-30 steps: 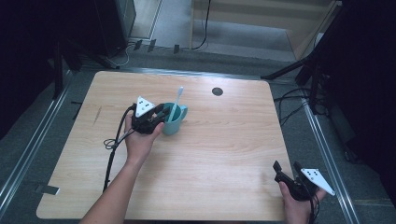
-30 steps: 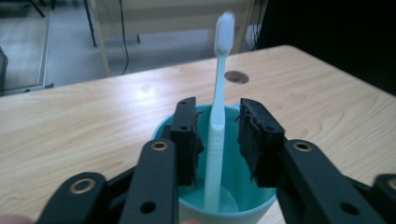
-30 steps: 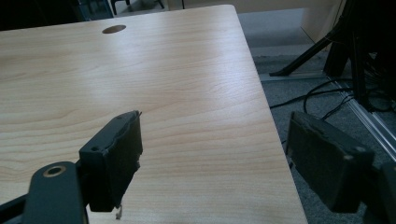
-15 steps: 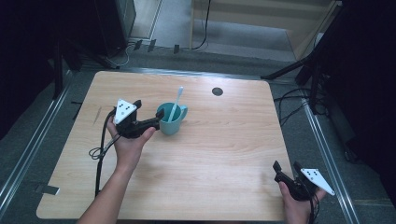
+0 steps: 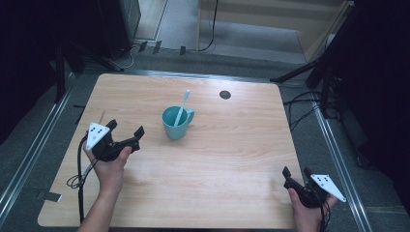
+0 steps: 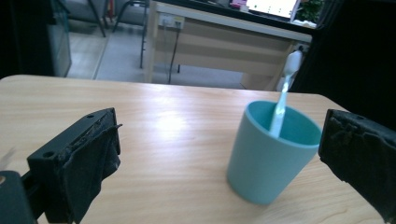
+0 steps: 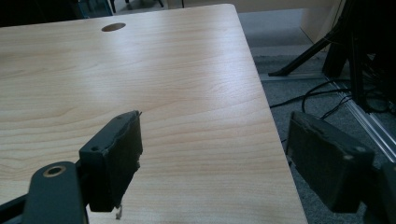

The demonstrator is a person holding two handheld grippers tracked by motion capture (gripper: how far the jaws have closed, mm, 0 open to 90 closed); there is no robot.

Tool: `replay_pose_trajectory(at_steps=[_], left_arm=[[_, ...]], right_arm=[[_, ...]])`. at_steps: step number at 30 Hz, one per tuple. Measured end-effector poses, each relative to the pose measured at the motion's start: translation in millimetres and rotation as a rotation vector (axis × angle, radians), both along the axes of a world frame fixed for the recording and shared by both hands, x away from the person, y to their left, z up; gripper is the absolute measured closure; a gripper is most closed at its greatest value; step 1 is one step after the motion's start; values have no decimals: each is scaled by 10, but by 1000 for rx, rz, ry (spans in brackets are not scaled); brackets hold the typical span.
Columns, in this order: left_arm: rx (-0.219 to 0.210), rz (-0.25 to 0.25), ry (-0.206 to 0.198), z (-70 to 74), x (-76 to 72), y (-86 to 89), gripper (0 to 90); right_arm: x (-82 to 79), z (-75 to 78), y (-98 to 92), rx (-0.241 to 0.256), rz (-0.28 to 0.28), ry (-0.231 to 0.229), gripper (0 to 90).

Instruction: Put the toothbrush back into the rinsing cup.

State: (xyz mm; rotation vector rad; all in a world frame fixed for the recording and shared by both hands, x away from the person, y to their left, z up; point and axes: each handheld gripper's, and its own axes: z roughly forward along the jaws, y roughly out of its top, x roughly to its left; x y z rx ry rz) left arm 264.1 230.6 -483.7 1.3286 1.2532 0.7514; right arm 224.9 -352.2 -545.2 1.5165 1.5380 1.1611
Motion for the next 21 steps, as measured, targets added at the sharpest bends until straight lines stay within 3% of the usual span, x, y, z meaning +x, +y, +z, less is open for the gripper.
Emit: replay_pose_trajectory(at_steps=[13,21], left_arm=[[-18,117,27,-326,-374,480,0],[-16,170,46,-427,-591,747,0]], right_arm=[[0,1,2,2,0,4,182],[1,0,5,0,-2,4,182]])
